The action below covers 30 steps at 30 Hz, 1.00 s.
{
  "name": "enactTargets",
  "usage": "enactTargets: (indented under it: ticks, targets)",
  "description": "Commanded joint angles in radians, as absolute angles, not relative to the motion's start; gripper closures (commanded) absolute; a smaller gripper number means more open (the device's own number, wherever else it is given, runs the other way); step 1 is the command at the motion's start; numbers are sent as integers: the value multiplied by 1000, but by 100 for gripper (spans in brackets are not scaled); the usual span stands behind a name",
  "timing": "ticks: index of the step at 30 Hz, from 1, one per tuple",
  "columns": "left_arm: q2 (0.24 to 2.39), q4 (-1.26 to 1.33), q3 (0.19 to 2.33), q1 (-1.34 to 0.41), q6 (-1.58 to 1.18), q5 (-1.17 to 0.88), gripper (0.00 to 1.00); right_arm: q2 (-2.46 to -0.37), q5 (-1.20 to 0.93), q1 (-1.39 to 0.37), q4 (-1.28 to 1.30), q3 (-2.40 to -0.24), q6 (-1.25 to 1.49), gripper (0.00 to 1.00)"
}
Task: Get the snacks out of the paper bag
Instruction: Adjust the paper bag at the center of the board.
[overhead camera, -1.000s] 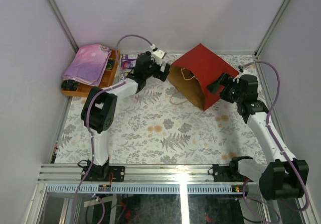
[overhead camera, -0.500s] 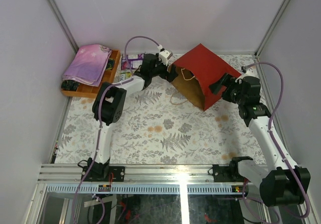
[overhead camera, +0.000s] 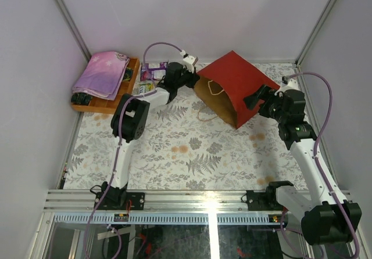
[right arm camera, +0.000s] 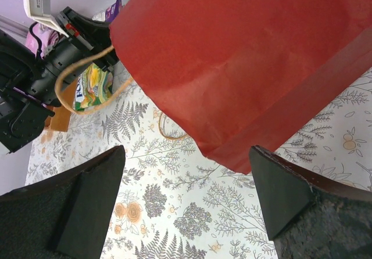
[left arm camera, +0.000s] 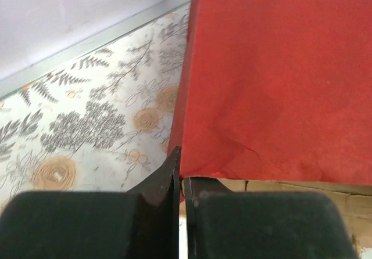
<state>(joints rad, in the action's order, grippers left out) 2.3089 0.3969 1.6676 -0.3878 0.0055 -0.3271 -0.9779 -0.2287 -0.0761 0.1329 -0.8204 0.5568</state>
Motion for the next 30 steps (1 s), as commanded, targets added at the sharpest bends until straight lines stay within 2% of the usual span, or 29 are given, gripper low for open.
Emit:
enactTargets:
  ticks: [1, 6, 10, 19, 24, 30]
  targets:
    - [2252, 530, 1585, -366, -40, -159, 100, -983, -254, -75, 91, -846, 544, 6]
    - [2181, 586, 1464, -335, -187, 108, 100, -1001, -269, -75, 77, -848, 542, 6]
    - [2118, 514, 1394, -293, -382, 416, 100, -1030, -310, -75, 58, -854, 549, 6]
    - [1907, 396, 1160, -245, -673, 774, 100, -1130, -394, -85, 39, -879, 539, 5]
    - [1848, 331, 1080, -295, -771, 762, 100, -1208, -264, -226, 145, -929, 434, 0]
    - [1889, 249, 1102, -505, -797, 806, 100, -1197, -200, -378, 57, -839, 408, 1]
